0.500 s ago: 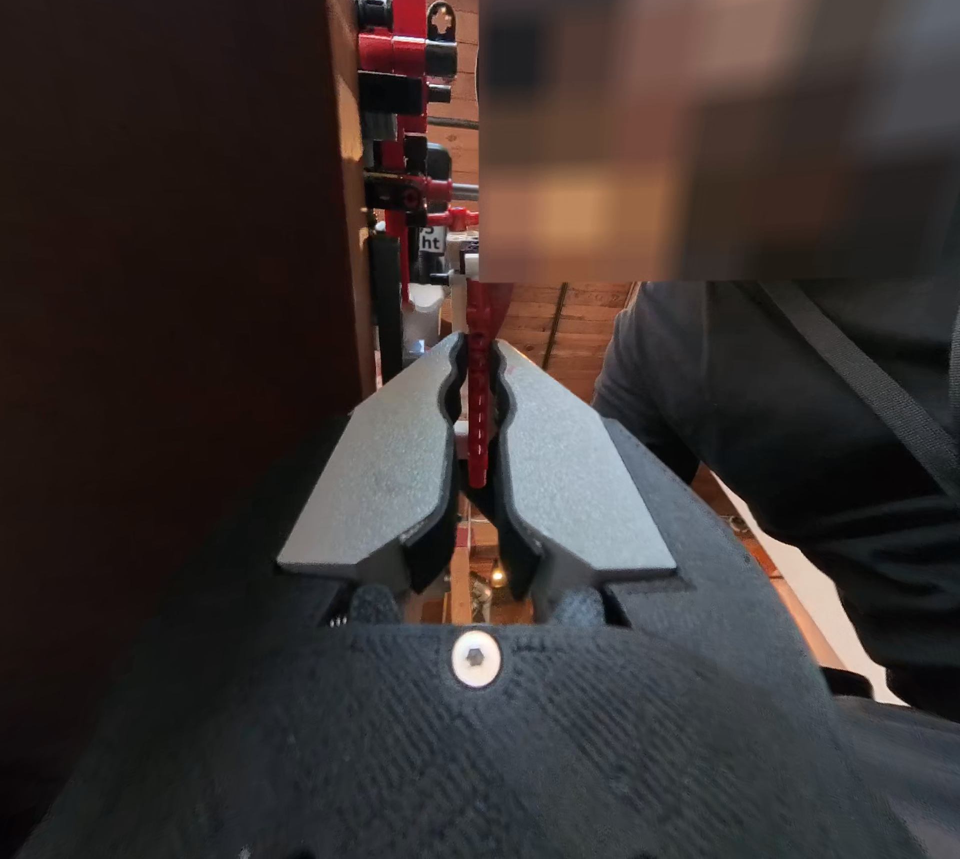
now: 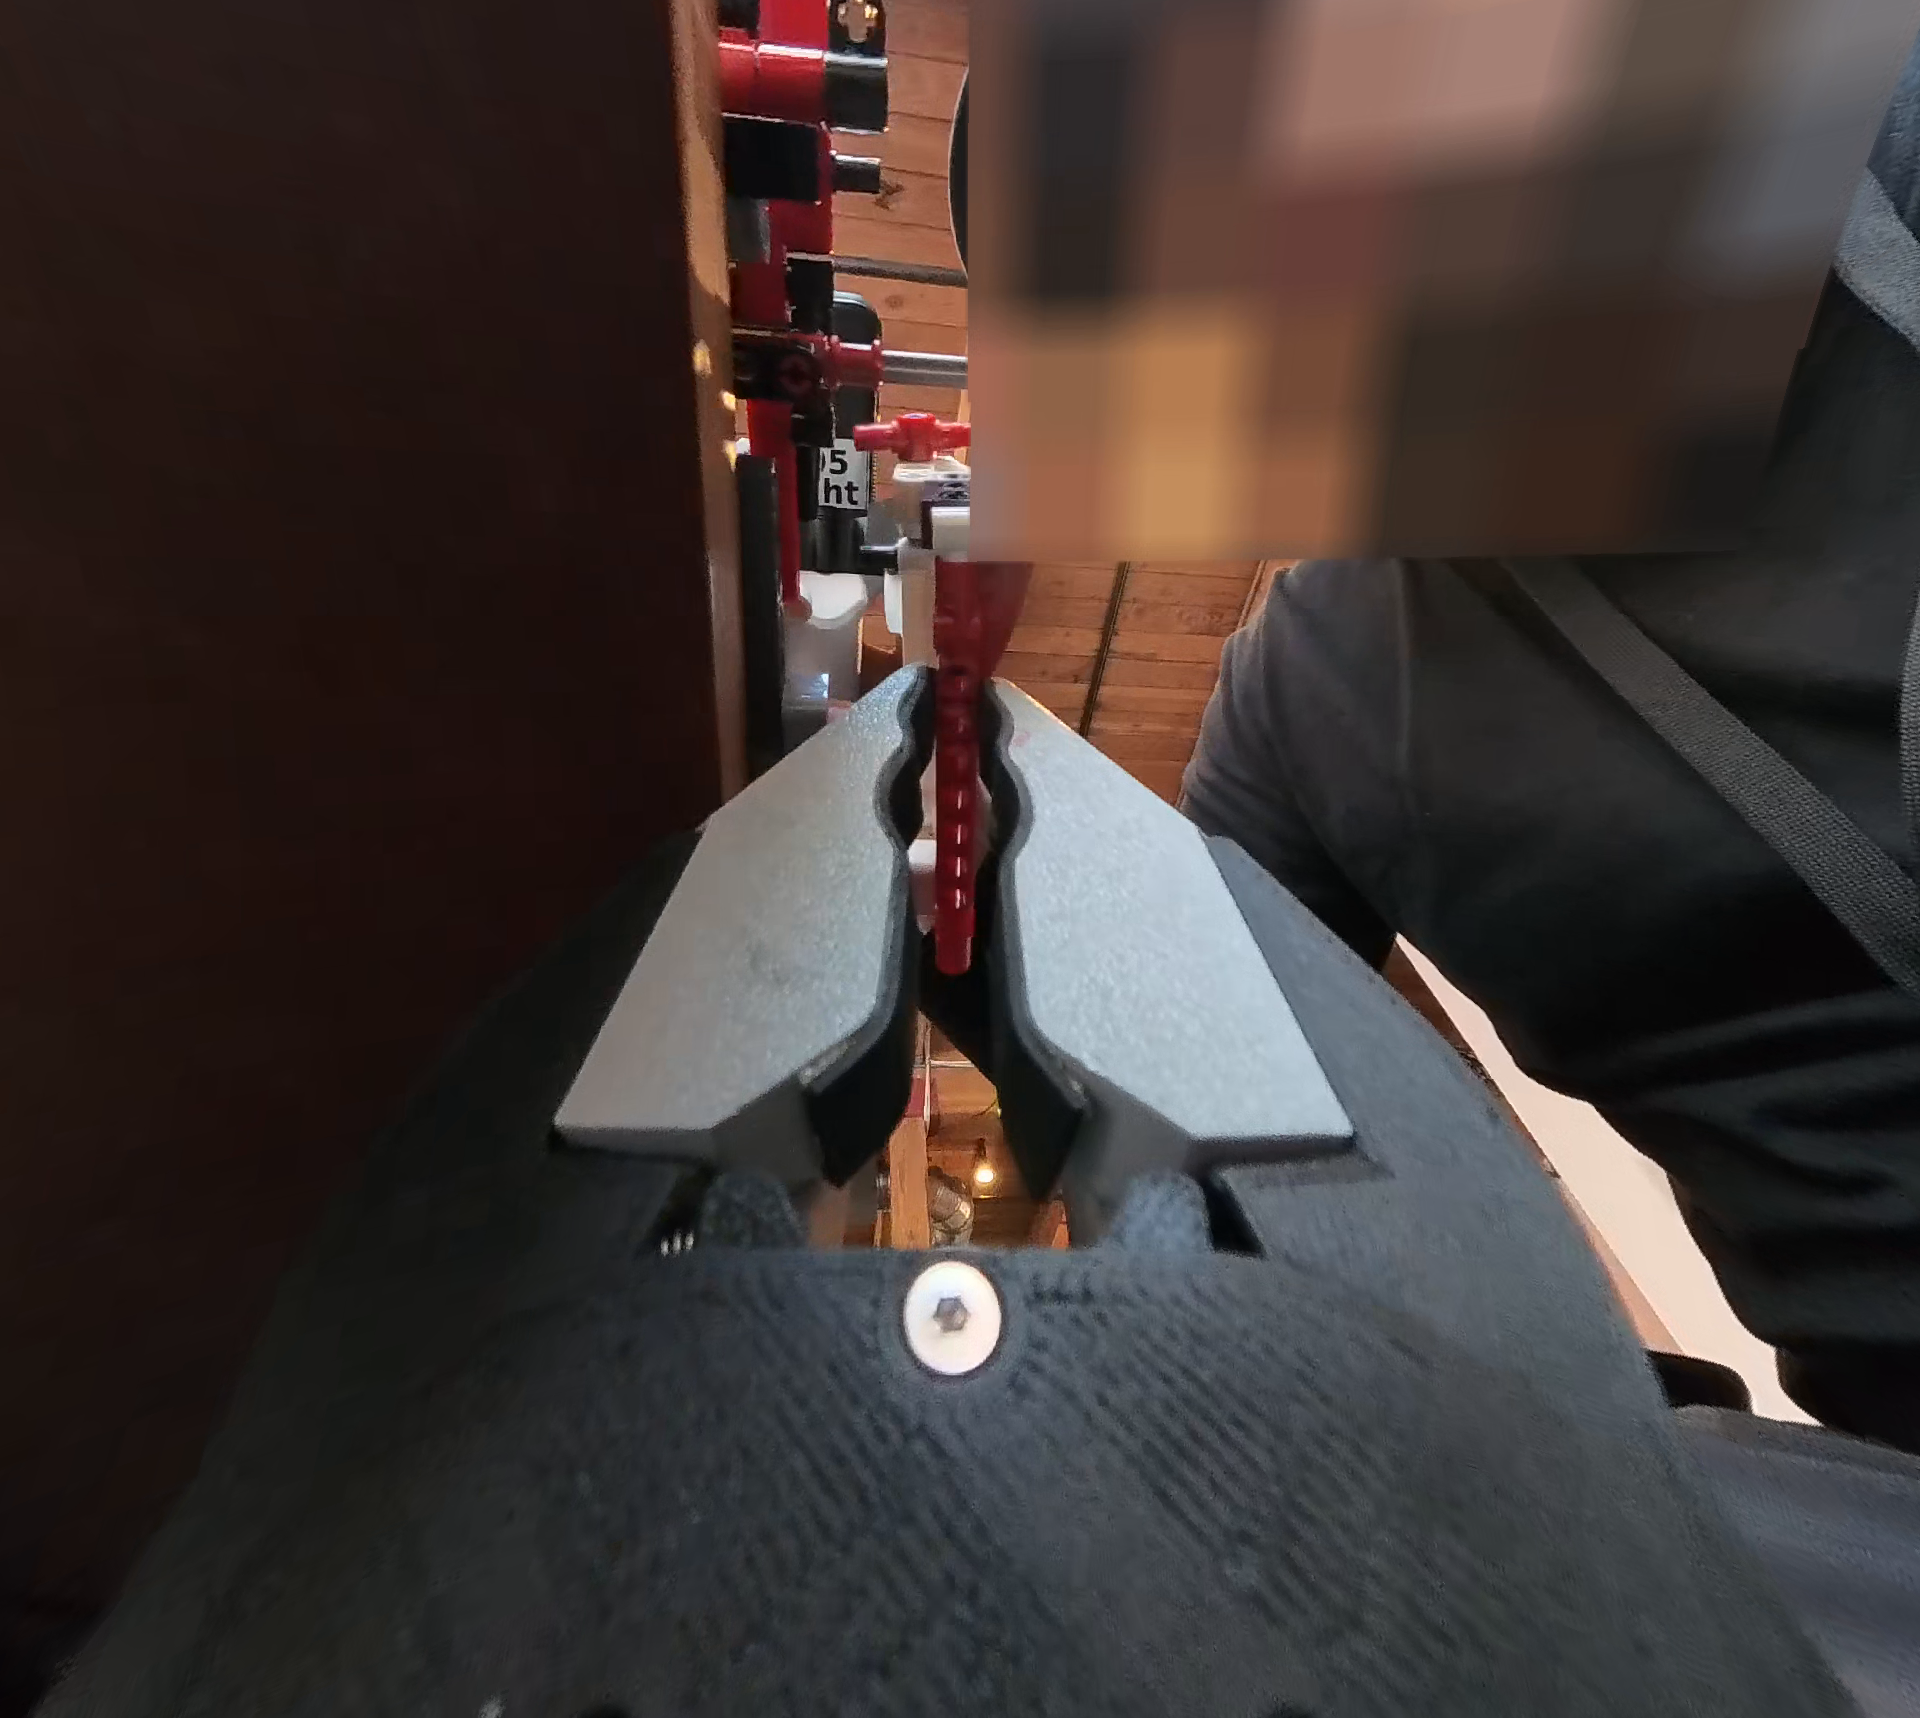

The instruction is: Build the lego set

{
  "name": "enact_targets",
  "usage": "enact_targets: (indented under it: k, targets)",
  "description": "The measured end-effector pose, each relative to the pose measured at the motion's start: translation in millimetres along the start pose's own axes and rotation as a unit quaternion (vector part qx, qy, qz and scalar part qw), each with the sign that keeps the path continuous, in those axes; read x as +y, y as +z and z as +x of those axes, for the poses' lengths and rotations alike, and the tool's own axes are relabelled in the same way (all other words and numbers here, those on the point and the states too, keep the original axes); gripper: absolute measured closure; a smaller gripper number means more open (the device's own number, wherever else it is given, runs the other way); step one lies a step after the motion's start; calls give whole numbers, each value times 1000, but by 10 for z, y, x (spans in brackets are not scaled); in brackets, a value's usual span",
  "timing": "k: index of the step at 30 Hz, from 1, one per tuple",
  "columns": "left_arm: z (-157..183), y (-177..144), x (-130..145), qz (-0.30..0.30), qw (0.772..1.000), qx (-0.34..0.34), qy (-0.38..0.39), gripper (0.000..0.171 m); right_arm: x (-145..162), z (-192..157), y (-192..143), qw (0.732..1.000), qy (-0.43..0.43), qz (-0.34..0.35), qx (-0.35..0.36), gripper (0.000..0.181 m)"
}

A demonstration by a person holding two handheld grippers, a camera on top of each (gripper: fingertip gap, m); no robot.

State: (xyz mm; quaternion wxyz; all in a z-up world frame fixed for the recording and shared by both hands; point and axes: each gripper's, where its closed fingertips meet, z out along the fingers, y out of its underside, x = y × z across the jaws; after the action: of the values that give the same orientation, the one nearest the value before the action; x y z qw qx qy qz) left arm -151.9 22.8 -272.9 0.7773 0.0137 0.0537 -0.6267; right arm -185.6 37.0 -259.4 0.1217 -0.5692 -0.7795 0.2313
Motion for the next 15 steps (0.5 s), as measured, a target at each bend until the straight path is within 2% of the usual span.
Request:
enact_targets:
  k: [3,15]
  targets:
    - [-10,18,51,-17,1000,2,-11,166,4,2,-1,1000,-2,-1,0,144]
    - [-66,22,2,28,999,-23,-28,166,6,39,10,1000,-8,-4,18,151]
